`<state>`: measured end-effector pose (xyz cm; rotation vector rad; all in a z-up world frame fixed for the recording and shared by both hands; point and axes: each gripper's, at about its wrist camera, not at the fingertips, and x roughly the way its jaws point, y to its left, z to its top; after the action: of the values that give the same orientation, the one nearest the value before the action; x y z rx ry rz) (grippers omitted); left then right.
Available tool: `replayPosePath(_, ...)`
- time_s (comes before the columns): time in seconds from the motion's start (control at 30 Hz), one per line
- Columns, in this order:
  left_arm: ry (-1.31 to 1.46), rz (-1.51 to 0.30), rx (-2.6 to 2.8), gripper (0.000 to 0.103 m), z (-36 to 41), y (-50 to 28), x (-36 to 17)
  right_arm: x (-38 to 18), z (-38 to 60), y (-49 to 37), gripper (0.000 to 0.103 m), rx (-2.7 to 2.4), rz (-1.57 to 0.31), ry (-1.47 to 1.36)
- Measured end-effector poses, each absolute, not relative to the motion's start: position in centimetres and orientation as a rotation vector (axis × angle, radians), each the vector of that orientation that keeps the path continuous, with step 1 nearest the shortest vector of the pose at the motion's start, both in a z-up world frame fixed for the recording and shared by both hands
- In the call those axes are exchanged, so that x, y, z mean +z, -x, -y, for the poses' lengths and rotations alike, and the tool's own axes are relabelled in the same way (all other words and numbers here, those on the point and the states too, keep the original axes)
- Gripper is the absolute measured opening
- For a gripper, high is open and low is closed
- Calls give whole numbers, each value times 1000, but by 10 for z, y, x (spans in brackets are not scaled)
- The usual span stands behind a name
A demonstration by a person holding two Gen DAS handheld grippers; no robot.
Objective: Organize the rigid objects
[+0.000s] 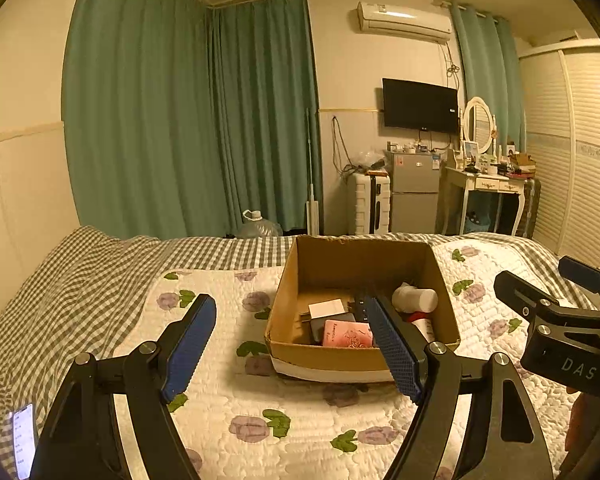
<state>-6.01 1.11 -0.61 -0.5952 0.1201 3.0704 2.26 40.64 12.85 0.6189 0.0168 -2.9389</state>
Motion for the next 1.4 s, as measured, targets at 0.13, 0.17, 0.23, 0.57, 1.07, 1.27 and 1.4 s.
replayPosePath(0.13, 596, -120, 3065, 81, -13, 59, -6, 129, -407, -23, 103, -2938, -14, -617)
replayPosePath(0.17, 596, -122, 3064, 81, -14, 60, -6, 129, -407, -23, 103, -2938, -16, -617)
replayPosePath(0.23, 595, -129, 3058, 81, -16, 59, -7, 129, -407, -24, 103, -2937, -15, -614)
replayPosePath(0.57, 598, -116, 3069, 81, -16, 57, -5, 129, -404, -24, 103, -2928, -28, -624)
replayPosePath(1.07, 614, -115, 3059, 81, -18, 56, -7, 125, -401, -25, 103, -2917, -37, -630)
replayPosePath(1.27, 618, -116, 3055, 81, -18, 55, -7, 124, -400, -25, 103, -2915, -40, -634)
replayPosePath(1.4, 617, -116, 3054, 81, -18, 56, -7, 124, -399, -25, 103, -2914, -40, -635)
